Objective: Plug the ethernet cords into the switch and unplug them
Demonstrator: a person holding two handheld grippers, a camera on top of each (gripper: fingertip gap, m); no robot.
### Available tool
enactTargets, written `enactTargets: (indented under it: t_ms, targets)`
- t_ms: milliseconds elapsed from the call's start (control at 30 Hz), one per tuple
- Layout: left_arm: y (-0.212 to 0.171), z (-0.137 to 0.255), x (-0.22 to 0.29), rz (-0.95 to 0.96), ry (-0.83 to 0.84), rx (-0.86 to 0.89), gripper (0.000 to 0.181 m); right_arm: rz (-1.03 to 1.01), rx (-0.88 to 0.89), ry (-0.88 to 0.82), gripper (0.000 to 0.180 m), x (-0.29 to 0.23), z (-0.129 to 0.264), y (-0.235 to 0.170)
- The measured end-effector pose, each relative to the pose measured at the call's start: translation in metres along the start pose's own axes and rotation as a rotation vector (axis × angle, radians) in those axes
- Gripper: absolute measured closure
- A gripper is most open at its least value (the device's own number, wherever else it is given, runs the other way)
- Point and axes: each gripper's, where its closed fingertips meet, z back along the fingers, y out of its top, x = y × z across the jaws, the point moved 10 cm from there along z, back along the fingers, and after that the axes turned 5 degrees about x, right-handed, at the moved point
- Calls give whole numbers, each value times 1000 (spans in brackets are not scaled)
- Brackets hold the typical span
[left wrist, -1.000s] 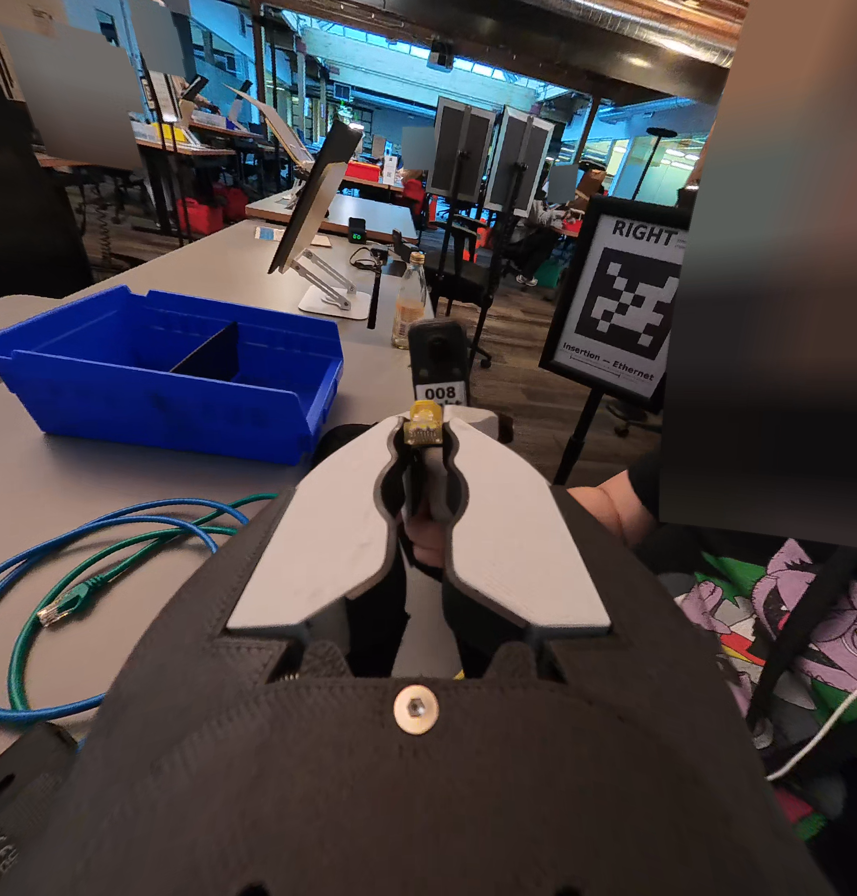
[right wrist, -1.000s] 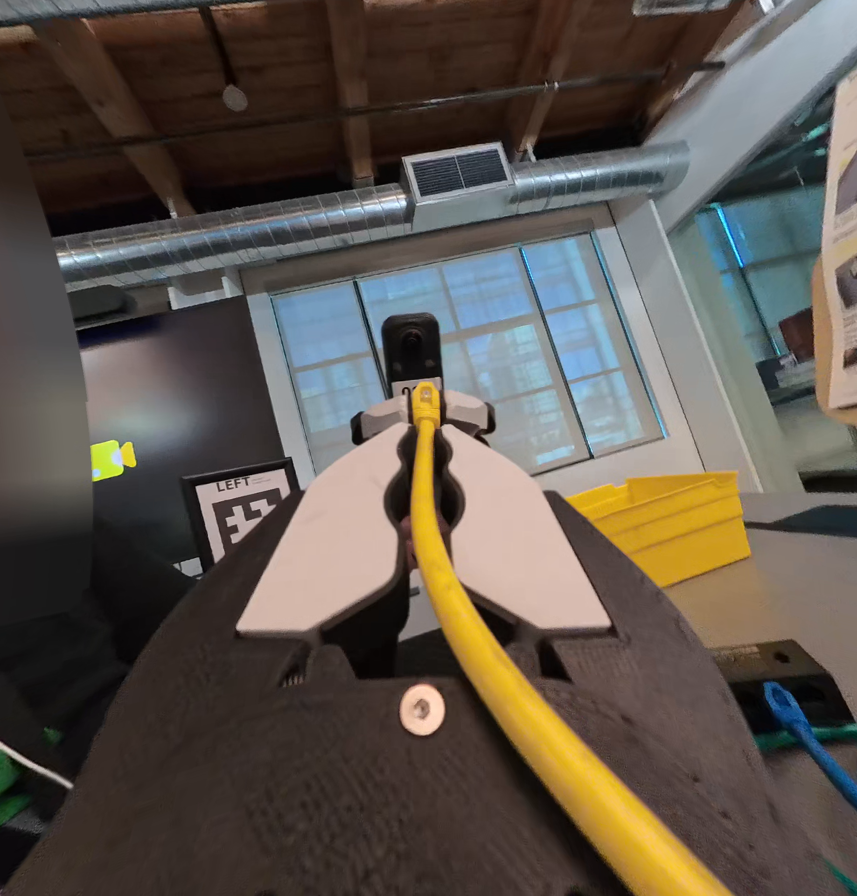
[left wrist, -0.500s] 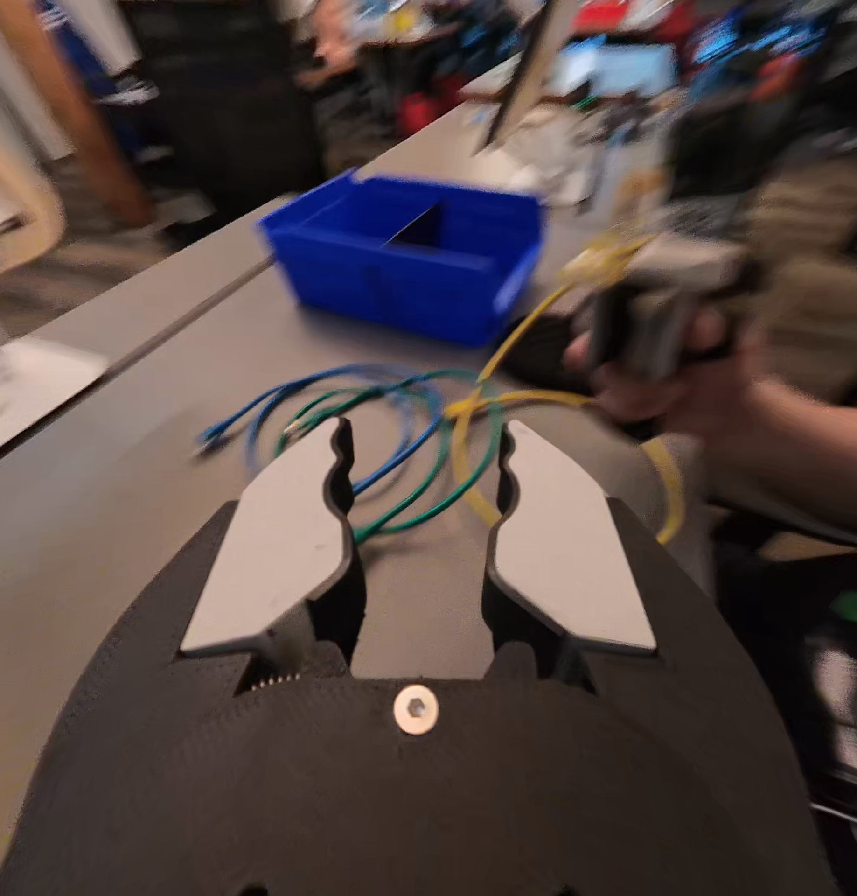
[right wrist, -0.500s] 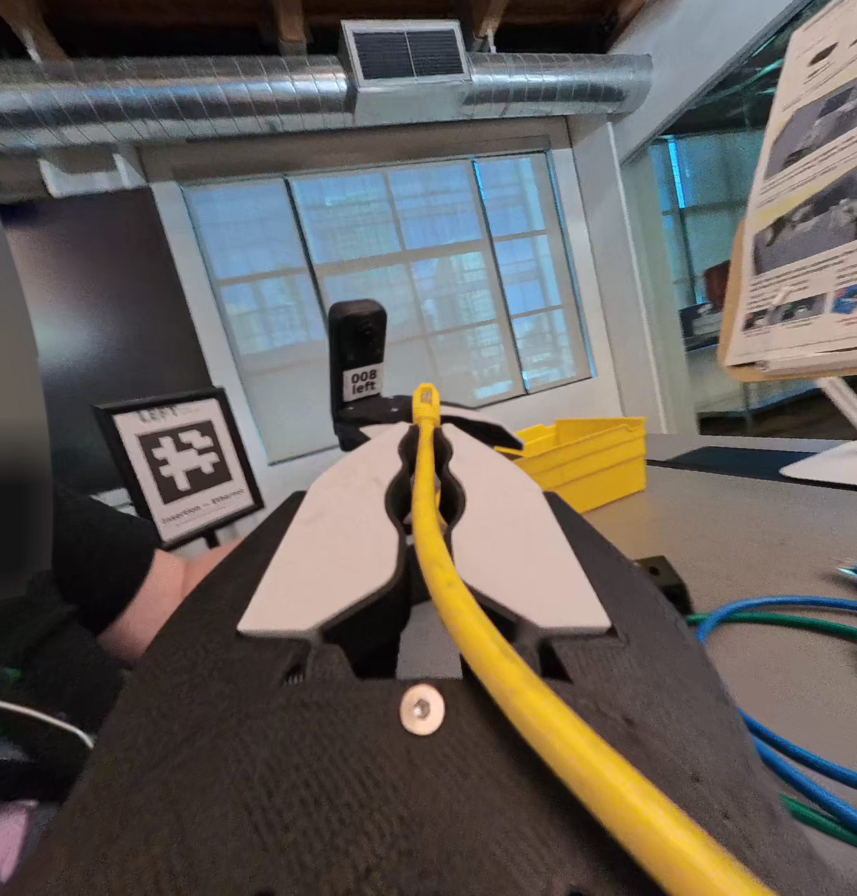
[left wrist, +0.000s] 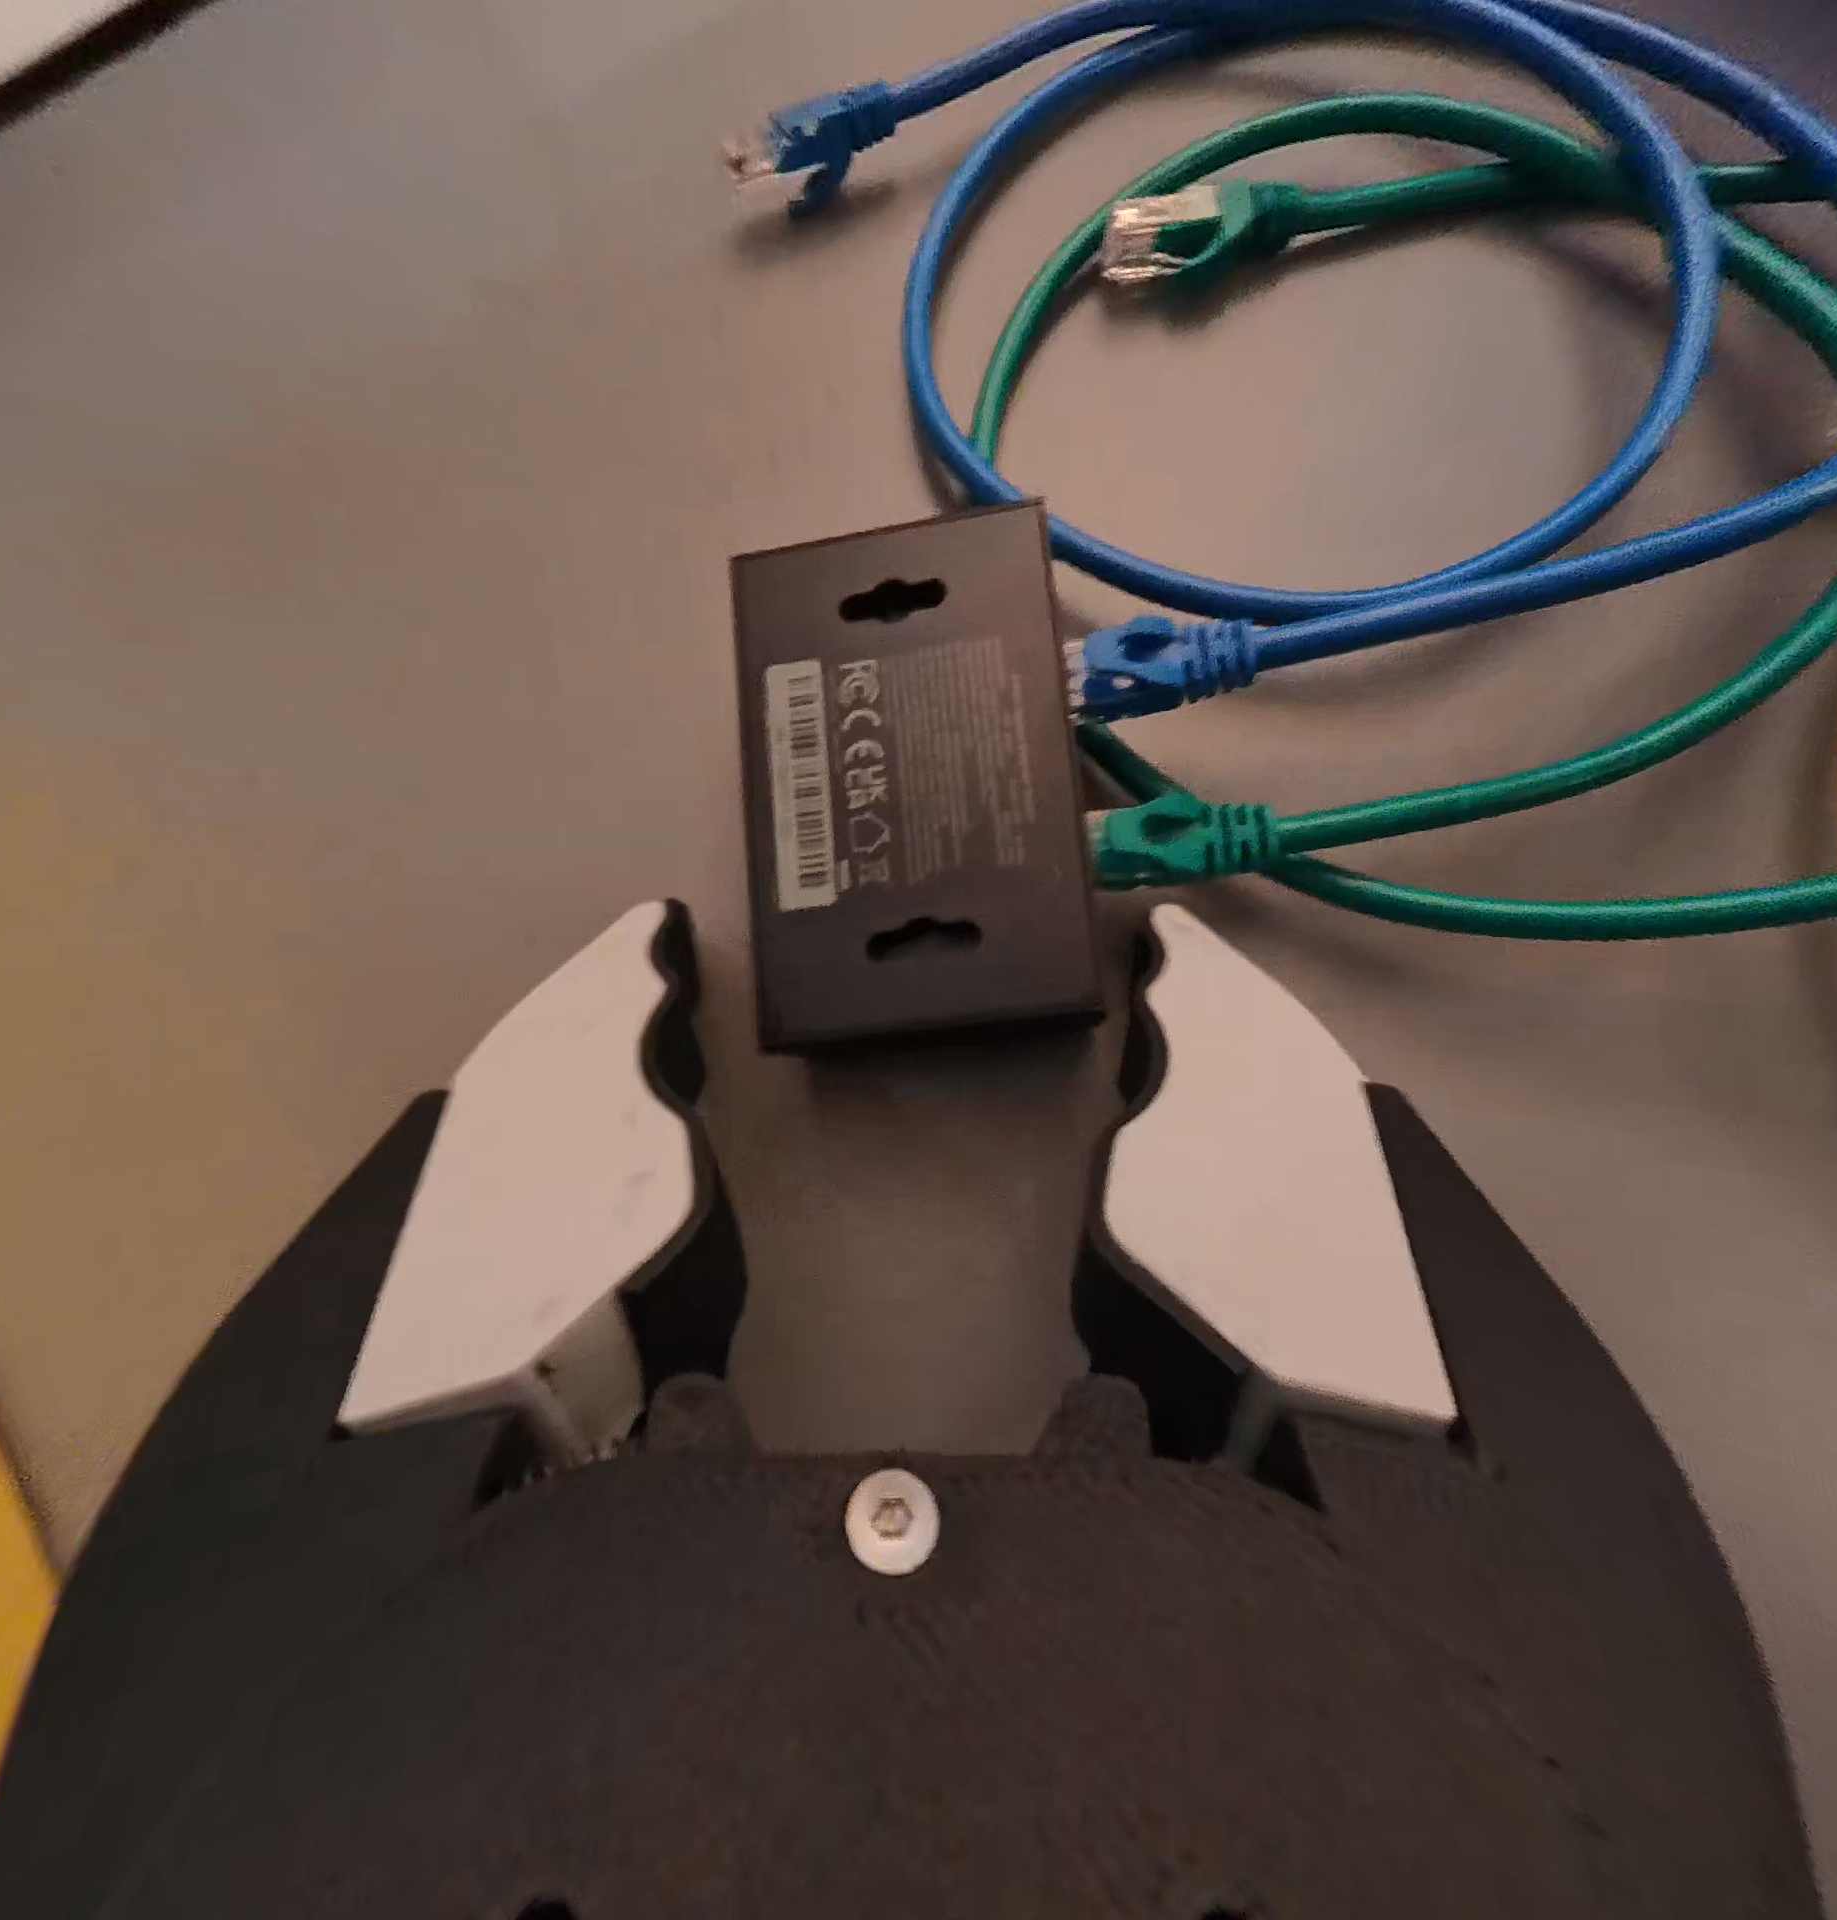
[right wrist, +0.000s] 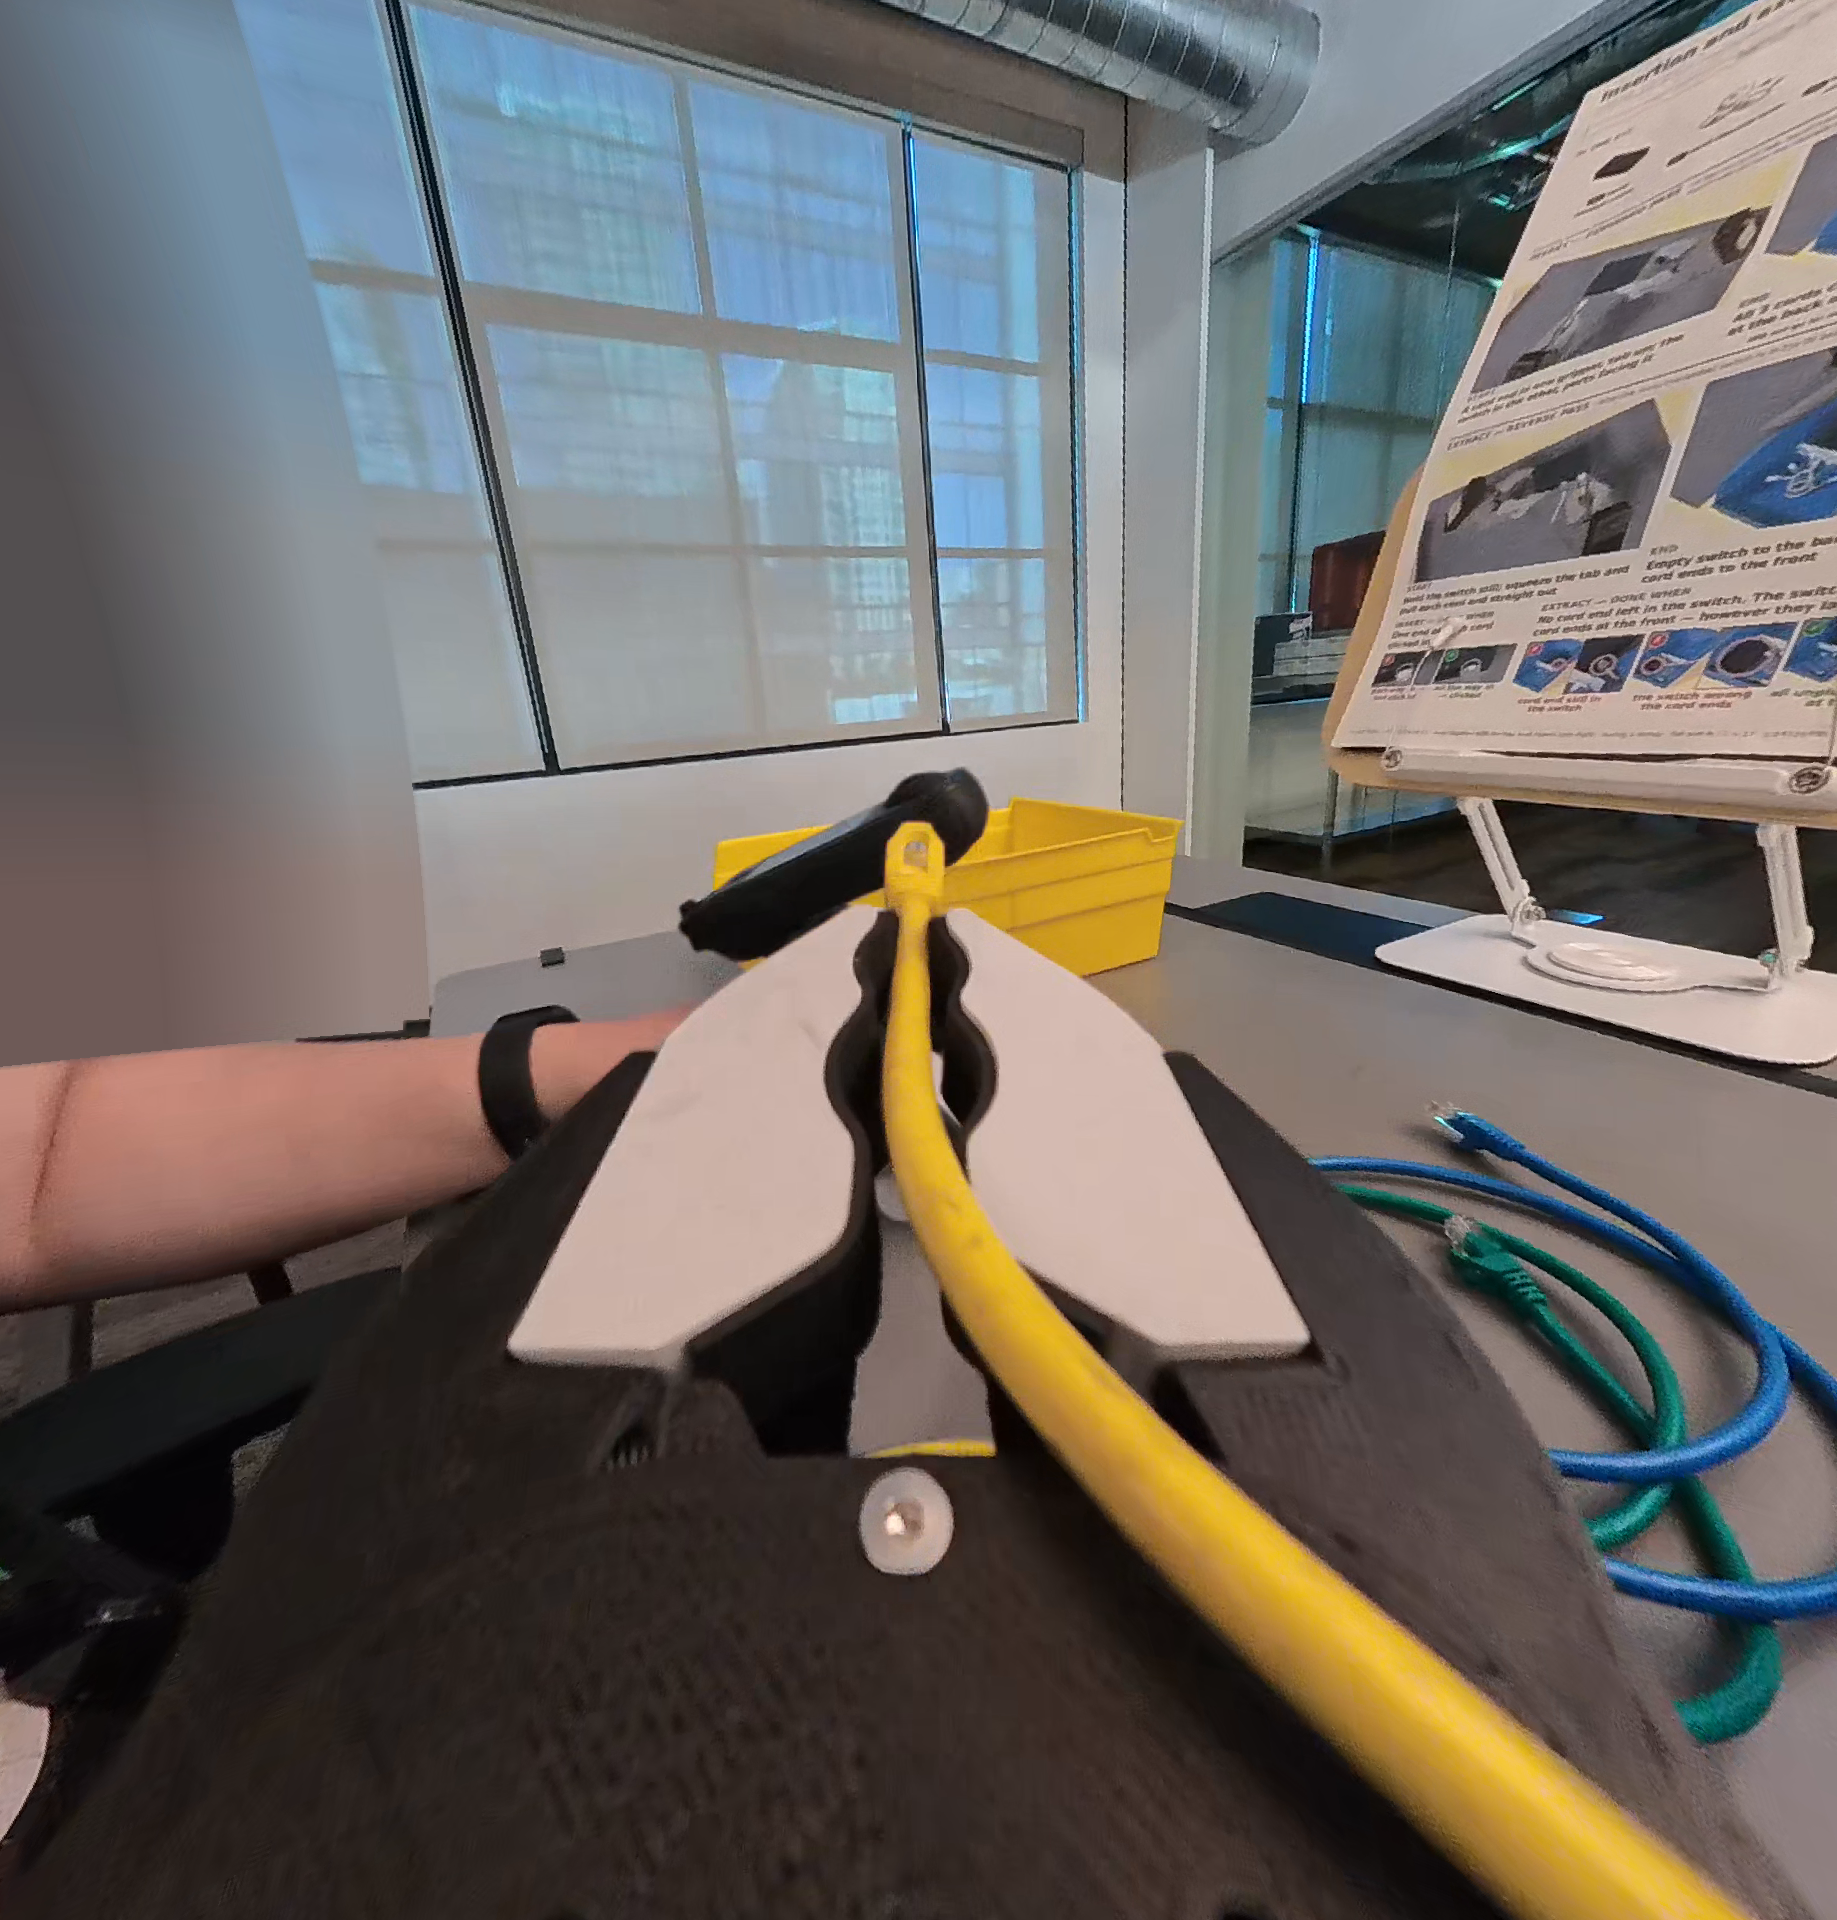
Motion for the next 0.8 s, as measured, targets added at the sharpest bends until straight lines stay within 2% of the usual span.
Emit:
enactTargets:
  t_ms: [33,67,300,367,433,533,633,800]
  targets:
    - [1,-2,1,8,-33,0,115,1,-9,1,174,0,0,-1]
    - [3,-4,1,11,-43,1,119,2,-20,-2,173,1,1,-3]
    - [6,-10,-2,28,-39,7,118,21,-91,-35,173,8,0,-7]
    - [7,-12,-6,48,-53,-2,111,27,-95,-32,173,8,-1,-7]
    - [9,-14,-5,23,-83,0,119,28,-96,-34,173,9,-1,-7]
    - [11,-17,-7,30,-87,-1,119,37,-101,-48,173,9,0,-8]
    - [13,-15,-8,-4,-37,43,120,40,-108,-53,173,8,2,-7]
    - [37,13,-4,-183,164,257,120,72,-111,-60,173,8,2,-3]
